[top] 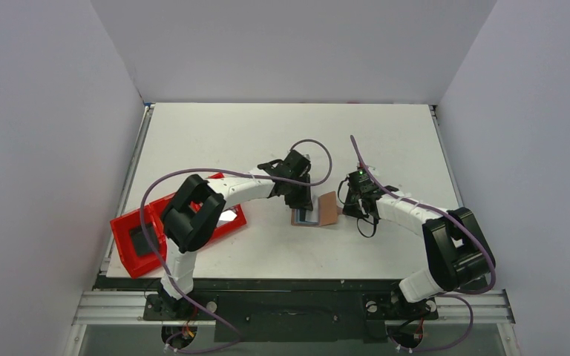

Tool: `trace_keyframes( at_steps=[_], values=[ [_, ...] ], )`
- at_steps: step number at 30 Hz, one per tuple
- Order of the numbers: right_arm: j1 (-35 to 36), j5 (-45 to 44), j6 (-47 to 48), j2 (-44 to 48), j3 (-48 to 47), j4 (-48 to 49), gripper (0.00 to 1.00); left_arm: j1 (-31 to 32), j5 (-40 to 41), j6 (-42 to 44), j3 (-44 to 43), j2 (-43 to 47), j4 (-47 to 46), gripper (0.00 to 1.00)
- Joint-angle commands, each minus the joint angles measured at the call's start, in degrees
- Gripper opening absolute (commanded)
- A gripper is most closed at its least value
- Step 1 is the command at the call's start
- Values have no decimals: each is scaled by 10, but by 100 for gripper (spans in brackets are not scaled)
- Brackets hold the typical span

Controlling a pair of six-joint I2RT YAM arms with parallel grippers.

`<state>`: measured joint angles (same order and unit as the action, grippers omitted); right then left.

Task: Take the credit cards out of the card holder
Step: Open the card holder at the center of the board.

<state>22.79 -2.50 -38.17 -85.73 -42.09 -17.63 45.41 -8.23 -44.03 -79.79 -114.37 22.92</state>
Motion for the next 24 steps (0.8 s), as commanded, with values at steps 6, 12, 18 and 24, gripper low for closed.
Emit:
trace_keyframes(
  at_steps=[6,12,18,24],
  values=[
    [-4,6,7,71,-14,-34,14,13,-33,3,-43,-21,-39,25],
    [-3,-14,7,124,-33,-72,30,18,-53,3,-62,-33,-57,33],
    [-5,-41,8,171,-33,-104,34,28,-75,-2,-70,-51,-90,44],
    [-9,-54,10,217,-28,-132,36,35,-111,-25,-68,-69,-144,56]
  ],
)
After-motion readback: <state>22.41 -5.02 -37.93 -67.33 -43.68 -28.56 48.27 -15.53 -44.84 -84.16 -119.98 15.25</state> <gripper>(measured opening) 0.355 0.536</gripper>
